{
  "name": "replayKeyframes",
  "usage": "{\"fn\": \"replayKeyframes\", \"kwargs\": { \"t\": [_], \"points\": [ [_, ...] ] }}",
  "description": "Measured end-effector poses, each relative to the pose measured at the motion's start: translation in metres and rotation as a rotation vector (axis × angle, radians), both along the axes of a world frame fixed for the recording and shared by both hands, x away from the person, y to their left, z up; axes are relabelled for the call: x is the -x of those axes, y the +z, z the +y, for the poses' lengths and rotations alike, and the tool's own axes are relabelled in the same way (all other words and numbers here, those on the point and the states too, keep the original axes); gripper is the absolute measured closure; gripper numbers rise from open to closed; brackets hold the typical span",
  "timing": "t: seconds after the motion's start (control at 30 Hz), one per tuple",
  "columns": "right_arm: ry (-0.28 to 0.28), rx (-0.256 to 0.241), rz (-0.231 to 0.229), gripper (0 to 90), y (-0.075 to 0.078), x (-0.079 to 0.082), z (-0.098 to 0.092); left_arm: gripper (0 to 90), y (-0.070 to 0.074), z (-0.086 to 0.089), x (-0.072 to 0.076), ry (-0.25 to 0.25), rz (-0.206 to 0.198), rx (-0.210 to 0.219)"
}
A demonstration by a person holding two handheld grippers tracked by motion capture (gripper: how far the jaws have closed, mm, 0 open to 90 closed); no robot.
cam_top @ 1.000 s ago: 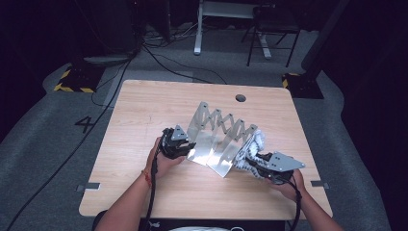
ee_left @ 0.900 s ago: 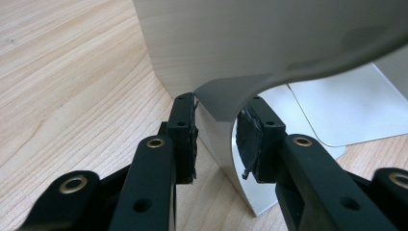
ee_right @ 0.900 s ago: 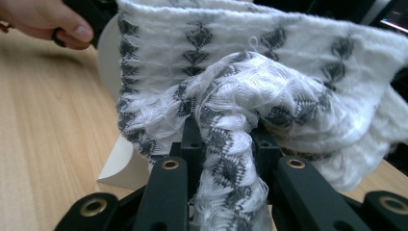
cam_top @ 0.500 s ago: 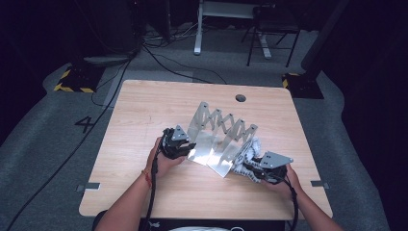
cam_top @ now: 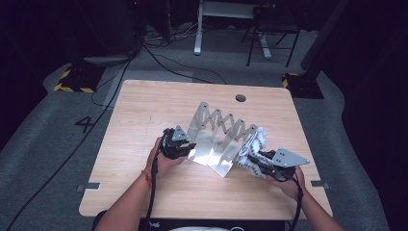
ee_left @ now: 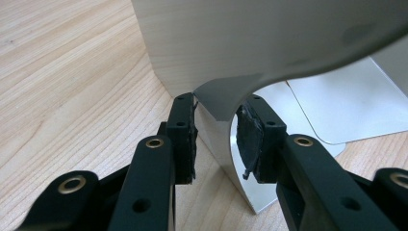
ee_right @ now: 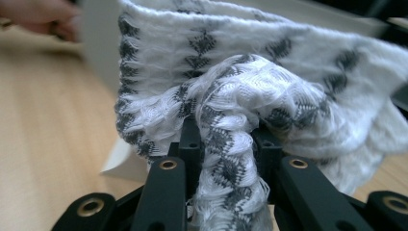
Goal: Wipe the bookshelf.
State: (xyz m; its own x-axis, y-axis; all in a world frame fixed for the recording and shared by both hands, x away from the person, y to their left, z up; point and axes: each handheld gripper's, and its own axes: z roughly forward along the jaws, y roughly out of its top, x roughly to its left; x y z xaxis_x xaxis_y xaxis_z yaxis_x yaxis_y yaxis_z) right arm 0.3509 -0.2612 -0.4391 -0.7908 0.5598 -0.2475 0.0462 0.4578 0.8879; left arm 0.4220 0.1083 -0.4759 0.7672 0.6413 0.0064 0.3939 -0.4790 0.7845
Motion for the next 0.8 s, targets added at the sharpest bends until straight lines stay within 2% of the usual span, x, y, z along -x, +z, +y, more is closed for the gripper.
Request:
{"fn": "replayKeyframes", "kwargs": {
  "t": [0.07,0.1,0.2,0.3,0.4,0.47,0.53,0.6,0.67,0.8],
  "points": [
    [-0.062,-0.014,-0.010,72.6,0.001,-0.005,-0.007,67.9,0.000,0.000,0.000,0.001,-0.001,-0.001],
    [-0.095,-0.007,0.000,72.7,-0.001,-0.007,-0.009,68.0,0.000,0.000,0.000,0.001,-0.002,-0.001],
    [-0.116,0.022,0.052,72.8,-0.009,-0.015,-0.011,67.9,0.000,-0.001,0.000,-0.002,-0.001,-0.006],
    [-0.106,0.104,0.089,73.1,-0.018,-0.019,-0.006,68.0,-0.001,-0.001,0.000,-0.006,-0.002,-0.017],
    [-0.081,0.153,0.152,73.3,-0.030,-0.023,0.000,68.1,-0.001,-0.001,0.000,-0.007,0.000,-0.019],
    [-0.050,0.189,0.180,73.3,-0.038,-0.023,0.005,67.7,-0.001,-0.001,0.000,-0.006,-0.002,-0.019],
    [0.008,0.213,0.193,73.3,-0.042,-0.020,0.010,66.2,-0.001,-0.002,0.001,-0.007,-0.002,-0.017],
    [0.030,0.215,0.189,73.2,-0.041,-0.018,0.012,64.3,0.000,-0.002,0.001,-0.006,-0.006,-0.013],
    [0.039,0.195,0.169,73.2,-0.037,-0.014,0.013,63.1,0.000,-0.003,0.001,-0.007,-0.011,-0.009],
    [0.038,0.133,0.079,73.1,-0.019,-0.007,0.010,58.4,0.001,-0.004,0.002,0.004,-0.017,-0.004]
  ]
}}
